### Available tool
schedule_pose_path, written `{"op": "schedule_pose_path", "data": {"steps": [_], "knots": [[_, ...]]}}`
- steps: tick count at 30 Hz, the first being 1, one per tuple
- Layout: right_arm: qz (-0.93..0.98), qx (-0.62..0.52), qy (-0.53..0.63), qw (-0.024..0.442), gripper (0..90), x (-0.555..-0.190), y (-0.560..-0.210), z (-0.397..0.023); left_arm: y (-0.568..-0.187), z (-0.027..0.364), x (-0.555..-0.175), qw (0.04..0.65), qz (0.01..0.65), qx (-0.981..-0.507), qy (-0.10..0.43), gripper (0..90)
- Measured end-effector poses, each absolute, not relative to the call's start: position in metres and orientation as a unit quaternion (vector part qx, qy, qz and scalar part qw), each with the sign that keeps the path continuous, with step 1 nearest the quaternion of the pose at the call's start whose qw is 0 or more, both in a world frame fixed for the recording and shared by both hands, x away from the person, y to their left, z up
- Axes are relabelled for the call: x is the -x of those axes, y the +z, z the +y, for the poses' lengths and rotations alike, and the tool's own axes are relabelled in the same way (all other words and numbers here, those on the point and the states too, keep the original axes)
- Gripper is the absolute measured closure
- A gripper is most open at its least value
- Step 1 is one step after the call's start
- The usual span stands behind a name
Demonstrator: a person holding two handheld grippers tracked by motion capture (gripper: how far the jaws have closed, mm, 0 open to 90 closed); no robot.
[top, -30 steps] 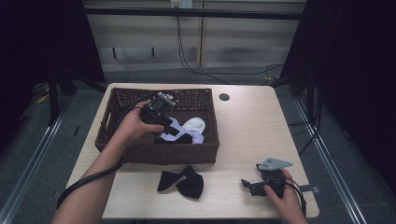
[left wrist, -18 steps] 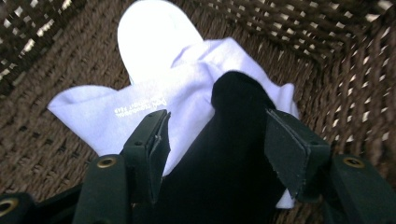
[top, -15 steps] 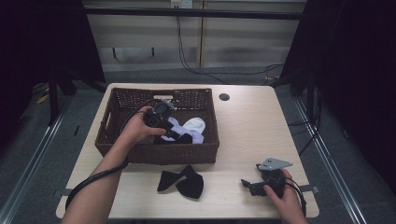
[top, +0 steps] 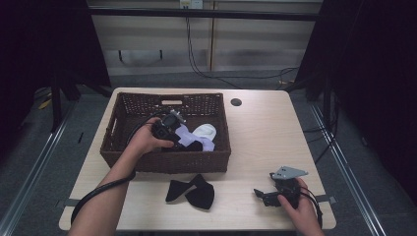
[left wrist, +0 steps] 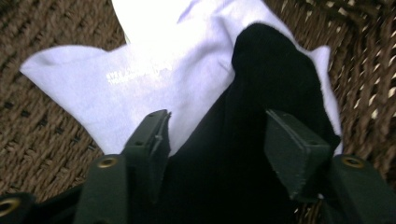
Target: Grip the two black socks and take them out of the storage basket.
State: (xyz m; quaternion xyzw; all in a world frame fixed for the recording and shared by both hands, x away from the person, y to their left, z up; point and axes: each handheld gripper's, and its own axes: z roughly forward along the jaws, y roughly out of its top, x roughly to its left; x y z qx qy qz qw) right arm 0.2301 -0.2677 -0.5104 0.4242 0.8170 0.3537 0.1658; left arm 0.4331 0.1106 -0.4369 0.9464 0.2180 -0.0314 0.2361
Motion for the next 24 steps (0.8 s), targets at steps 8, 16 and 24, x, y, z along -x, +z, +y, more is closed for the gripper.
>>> {"op": "schedule_pose_path", "data": {"steps": [8, 16, 24], "knots": [[0.817, -0.424, 0.354, 0.166, 11.9, -0.23, -0.51, -0.268, -0.45, 0.112, -0.431, 0.208, 0.205, -0.956, -0.033, 59.1], [0.817, -0.424, 0.354, 0.166, 11.9, -0.23, -0.51, -0.268, -0.448, 0.11, -0.431, 0.183, 0.198, -0.962, -0.039, 81.5], [0.817, -0.424, 0.354, 0.165, 11.9, -0.23, -0.51, -0.268, -0.435, 0.114, -0.435, 0.19, 0.213, -0.958, -0.032, 90.0]]}}
